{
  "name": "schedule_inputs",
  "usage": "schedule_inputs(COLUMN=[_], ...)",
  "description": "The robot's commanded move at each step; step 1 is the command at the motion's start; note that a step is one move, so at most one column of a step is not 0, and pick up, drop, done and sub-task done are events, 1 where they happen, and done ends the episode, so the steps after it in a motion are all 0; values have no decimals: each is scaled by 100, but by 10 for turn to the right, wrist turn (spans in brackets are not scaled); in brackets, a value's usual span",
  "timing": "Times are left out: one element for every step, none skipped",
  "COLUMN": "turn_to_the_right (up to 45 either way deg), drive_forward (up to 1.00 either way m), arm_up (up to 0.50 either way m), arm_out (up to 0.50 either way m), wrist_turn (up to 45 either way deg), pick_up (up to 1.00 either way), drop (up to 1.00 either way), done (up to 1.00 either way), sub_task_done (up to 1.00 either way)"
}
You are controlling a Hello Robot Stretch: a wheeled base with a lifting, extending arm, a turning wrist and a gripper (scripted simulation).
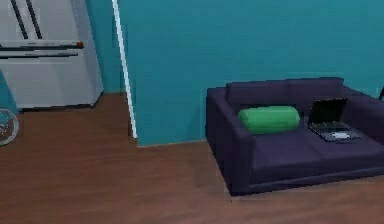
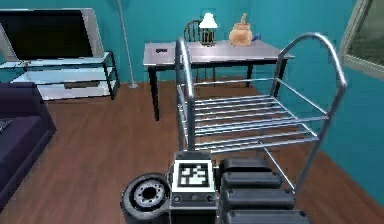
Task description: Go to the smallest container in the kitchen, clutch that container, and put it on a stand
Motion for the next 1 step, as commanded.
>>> schedule_inputs(turn_to_the_right=[0], drive_forward=[15], arm_up=[0], arm_out=[0], wrist_turn=[0], pick_up=[0], drop=[0], done=[0], sub_task_done=[0])
